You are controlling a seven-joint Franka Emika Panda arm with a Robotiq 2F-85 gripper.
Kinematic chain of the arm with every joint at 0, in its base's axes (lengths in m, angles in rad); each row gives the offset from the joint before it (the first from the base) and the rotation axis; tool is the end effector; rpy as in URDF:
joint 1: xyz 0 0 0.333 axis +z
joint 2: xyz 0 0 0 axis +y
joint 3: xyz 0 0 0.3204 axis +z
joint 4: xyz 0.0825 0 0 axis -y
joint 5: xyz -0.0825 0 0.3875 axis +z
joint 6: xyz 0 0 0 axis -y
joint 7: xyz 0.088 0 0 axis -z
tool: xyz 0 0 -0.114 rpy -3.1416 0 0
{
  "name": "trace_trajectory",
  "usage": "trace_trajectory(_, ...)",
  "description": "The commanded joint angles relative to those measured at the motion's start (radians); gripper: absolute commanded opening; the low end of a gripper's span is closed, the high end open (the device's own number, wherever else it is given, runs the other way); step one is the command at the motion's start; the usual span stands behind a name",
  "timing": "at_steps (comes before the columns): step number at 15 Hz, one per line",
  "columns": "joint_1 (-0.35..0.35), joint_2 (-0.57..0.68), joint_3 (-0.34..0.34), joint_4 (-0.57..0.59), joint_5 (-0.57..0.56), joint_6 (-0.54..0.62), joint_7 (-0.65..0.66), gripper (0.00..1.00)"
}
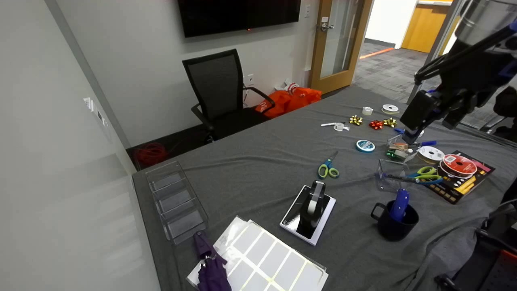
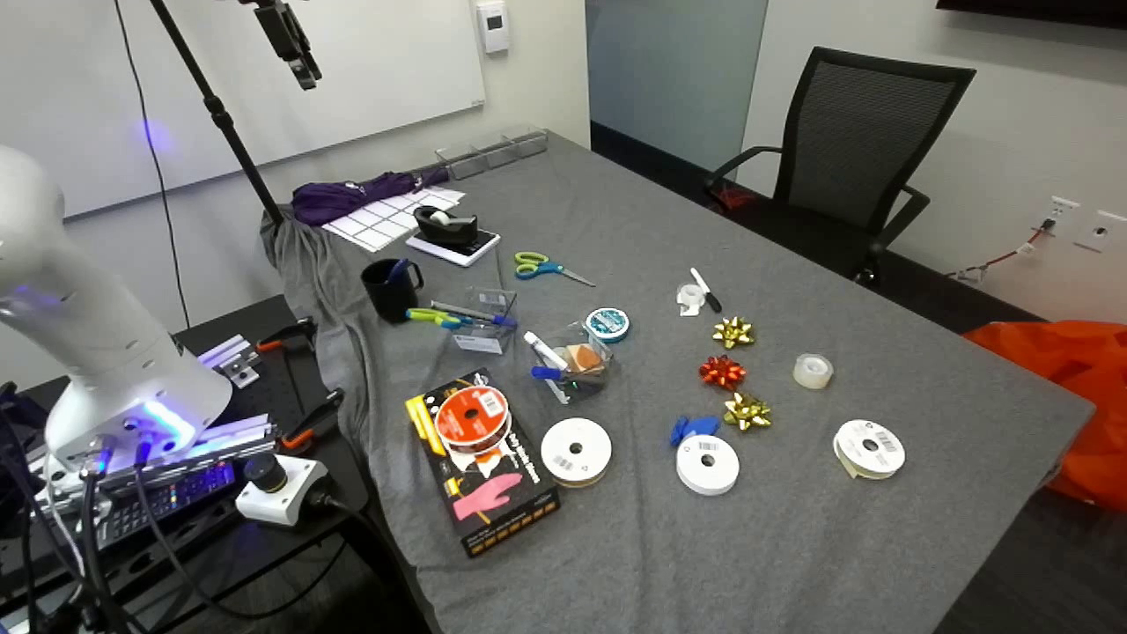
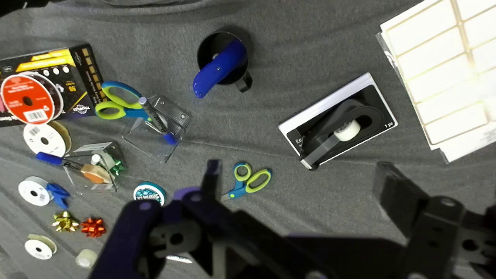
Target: Take the tape dispenser off of the book
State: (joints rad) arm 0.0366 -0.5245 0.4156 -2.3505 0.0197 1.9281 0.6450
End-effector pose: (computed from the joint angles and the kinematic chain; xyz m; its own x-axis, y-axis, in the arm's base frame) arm 0.3653 0.1964 0.5098 0.9599 -0.2291 0.1619 -0.2480 -0.9627 0.1081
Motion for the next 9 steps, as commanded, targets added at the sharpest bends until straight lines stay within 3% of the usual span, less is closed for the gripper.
trace_trajectory(1,0.02,0.012,-0.025,0.009,-0.004,-0.023,0.057,1.0)
trace_trajectory(8,0.0,0.012,-0.022,0.013,0.01,-0.032,0.122,1.0)
trace_trajectory(9,0.032,0.008,-0.026,0.002,-0.017,-0.002,0.014,1.0)
